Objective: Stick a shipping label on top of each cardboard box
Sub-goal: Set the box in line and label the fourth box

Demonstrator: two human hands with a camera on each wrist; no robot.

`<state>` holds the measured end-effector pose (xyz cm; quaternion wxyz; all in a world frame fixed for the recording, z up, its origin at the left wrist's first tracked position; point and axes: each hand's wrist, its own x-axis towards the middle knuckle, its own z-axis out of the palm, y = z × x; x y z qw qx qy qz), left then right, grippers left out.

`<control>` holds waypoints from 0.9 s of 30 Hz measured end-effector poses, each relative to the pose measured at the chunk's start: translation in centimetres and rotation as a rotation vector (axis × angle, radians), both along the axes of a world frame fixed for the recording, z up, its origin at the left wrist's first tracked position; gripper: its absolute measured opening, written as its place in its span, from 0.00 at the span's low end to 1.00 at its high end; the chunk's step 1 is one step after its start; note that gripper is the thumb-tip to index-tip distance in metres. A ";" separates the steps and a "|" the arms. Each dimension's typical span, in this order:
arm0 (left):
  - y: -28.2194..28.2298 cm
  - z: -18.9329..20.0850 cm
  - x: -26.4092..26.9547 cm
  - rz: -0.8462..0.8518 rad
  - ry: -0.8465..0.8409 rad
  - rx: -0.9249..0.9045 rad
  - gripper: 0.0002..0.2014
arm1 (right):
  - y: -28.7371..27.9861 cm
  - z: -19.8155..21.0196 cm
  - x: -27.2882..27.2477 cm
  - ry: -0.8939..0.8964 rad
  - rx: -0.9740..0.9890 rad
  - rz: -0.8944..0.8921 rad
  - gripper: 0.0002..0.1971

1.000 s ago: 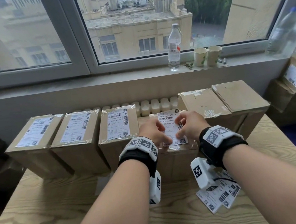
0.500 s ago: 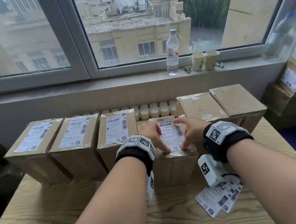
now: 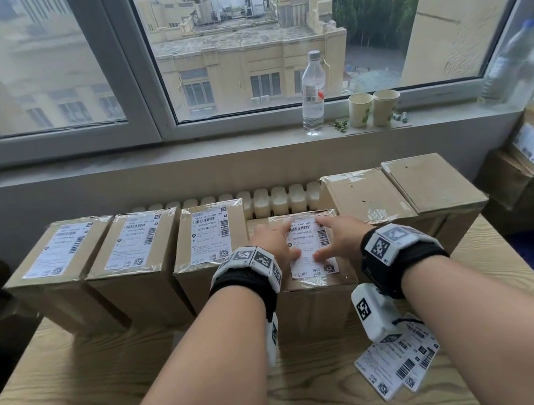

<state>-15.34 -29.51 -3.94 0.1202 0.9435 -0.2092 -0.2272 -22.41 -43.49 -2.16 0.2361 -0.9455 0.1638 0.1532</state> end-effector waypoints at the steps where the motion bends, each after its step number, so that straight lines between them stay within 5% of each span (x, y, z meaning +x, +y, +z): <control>1: 0.0 -0.1 0.0 0.008 -0.009 -0.016 0.35 | -0.1 -0.1 0.0 -0.007 -0.017 0.002 0.44; 9: 0.1 -0.3 -0.3 0.006 0.013 -0.024 0.39 | 0.1 -0.6 0.0 -0.017 -0.066 -0.001 0.40; 15: 0.1 0.6 -1.1 0.080 0.009 -0.016 0.24 | 0.1 -0.8 -0.7 -0.082 -0.044 -0.062 0.19; 18: 0.3 1.4 -1.4 0.109 -0.022 -0.024 0.23 | -0.4 -0.5 -1.9 -0.188 0.033 -0.219 0.19; 20: 0.7 1.7 -1.7 0.158 -0.058 -0.043 0.25 | -0.7 -0.1 -2.7 -0.224 0.046 -0.313 0.10; 25: 1.3 2.4 -2.6 0.192 -0.039 -0.024 0.11 | -0.8 0.3 -3.9 0.021 0.179 -0.380 0.12; 27: 1.4 2.5 -2.9 0.179 0.046 -0.026 0.16 | -0.2 0.4 -4.4 0.104 0.283 -0.372 0.11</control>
